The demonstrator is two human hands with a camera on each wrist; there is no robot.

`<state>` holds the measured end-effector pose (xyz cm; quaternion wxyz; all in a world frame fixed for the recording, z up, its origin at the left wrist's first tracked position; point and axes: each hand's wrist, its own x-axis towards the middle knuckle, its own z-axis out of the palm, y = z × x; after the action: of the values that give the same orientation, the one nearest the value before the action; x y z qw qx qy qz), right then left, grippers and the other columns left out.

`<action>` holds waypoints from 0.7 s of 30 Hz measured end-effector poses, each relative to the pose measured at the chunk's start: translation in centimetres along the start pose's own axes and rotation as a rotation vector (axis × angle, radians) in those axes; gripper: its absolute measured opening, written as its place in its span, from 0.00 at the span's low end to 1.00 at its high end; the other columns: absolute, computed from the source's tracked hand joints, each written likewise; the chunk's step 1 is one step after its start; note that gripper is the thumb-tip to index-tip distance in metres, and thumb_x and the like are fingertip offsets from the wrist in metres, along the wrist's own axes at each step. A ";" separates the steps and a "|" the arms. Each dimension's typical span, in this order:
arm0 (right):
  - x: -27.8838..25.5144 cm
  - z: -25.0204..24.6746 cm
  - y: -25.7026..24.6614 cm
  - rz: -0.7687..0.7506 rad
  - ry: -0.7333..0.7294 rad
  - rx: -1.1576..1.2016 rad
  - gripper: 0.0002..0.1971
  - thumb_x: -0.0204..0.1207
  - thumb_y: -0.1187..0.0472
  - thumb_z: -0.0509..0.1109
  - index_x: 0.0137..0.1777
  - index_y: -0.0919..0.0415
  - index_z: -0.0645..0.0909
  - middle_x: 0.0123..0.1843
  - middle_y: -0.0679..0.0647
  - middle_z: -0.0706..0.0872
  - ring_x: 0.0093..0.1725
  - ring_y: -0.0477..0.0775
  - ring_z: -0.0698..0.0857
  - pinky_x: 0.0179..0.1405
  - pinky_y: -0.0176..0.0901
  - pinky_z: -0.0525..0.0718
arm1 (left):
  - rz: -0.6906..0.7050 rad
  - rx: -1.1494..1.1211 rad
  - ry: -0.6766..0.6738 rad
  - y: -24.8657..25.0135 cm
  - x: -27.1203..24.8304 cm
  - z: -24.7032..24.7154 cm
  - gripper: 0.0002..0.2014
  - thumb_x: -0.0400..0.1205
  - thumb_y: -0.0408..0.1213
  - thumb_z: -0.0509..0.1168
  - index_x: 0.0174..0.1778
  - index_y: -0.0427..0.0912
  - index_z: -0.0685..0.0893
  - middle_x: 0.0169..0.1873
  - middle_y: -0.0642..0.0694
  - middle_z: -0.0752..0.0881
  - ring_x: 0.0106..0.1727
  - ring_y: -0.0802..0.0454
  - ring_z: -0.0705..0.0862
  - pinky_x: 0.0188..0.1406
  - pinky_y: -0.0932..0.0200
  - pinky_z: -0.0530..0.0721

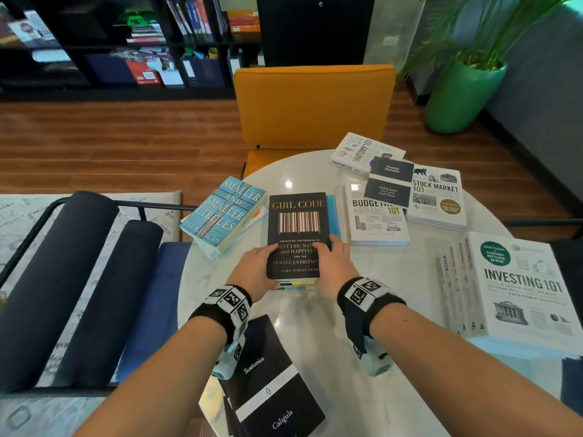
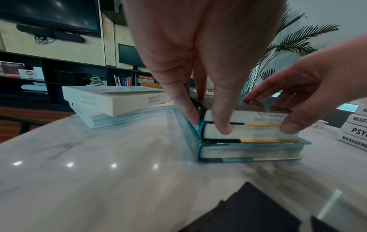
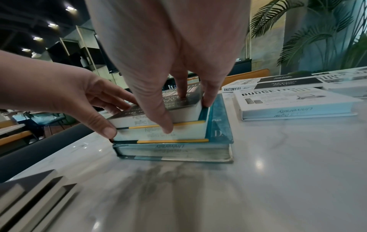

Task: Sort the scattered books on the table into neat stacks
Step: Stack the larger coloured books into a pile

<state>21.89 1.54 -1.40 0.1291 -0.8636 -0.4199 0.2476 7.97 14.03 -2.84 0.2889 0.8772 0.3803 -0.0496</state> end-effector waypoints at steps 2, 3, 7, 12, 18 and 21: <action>-0.1 -0.1 -0.2 0.010 -0.009 -0.014 0.40 0.71 0.62 0.77 0.79 0.56 0.60 0.82 0.61 0.54 0.80 0.60 0.56 0.78 0.51 0.68 | -0.002 0.016 -0.010 0.1 0.0 -0.1 0.45 0.71 0.39 0.78 0.82 0.49 0.62 0.74 0.45 0.74 0.73 0.48 0.73 0.76 0.51 0.70; -0.1 -0.3 -0.2 0.017 -0.021 -0.025 0.40 0.70 0.60 0.78 0.79 0.55 0.60 0.82 0.61 0.55 0.80 0.60 0.57 0.77 0.51 0.69 | 0.001 0.028 -0.020 0.2 0.1 -0.2 0.46 0.71 0.40 0.78 0.83 0.50 0.61 0.74 0.45 0.74 0.73 0.47 0.73 0.76 0.51 0.71; 0.2 -1.9 -1.0 0.023 -0.042 -0.129 0.37 0.68 0.47 0.75 0.76 0.54 0.67 0.79 0.59 0.61 0.76 0.60 0.61 0.76 0.52 0.68 | -0.007 0.008 -0.134 0.5 0.0 -1.7 0.50 0.70 0.51 0.78 0.84 0.51 0.57 0.76 0.45 0.73 0.73 0.47 0.74 0.74 0.48 0.73; 2.0 -3.8 -4.6 0.033 0.041 -0.118 0.27 0.73 0.47 0.66 0.71 0.57 0.76 0.72 0.58 0.70 0.72 0.62 0.64 0.75 0.55 0.68 | -0.060 -0.070 -0.015 -0.3 0.4 -5.3 0.32 0.77 0.63 0.64 0.75 0.54 0.72 0.64 0.52 0.82 0.63 0.51 0.83 0.64 0.49 0.81; 5.4 -2.6 -11.1 -0.079 -0.049 0.012 0.20 0.80 0.55 0.60 0.66 0.64 0.79 0.66 0.62 0.80 0.66 0.62 0.77 0.67 0.50 0.74 | -0.237 0.045 0.235 -5.8 4.0 -9.9 0.15 0.85 0.46 0.57 0.53 0.44 0.86 0.54 0.41 0.88 0.56 0.39 0.85 0.58 0.48 0.82; 7.0 -0.9 -13.9 -0.076 -0.123 0.031 0.17 0.81 0.56 0.60 0.61 0.65 0.81 0.62 0.63 0.84 0.61 0.63 0.83 0.57 0.47 0.81 | -0.287 0.174 0.174 -9.1 6.0 -10.2 0.17 0.85 0.47 0.58 0.62 0.44 0.85 0.61 0.36 0.83 0.64 0.36 0.80 0.67 0.47 0.77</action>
<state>16.86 15.56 3.10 0.1255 -0.8280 -0.4558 0.3015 4.52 28.36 -0.44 0.1678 0.8366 0.5193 -0.0468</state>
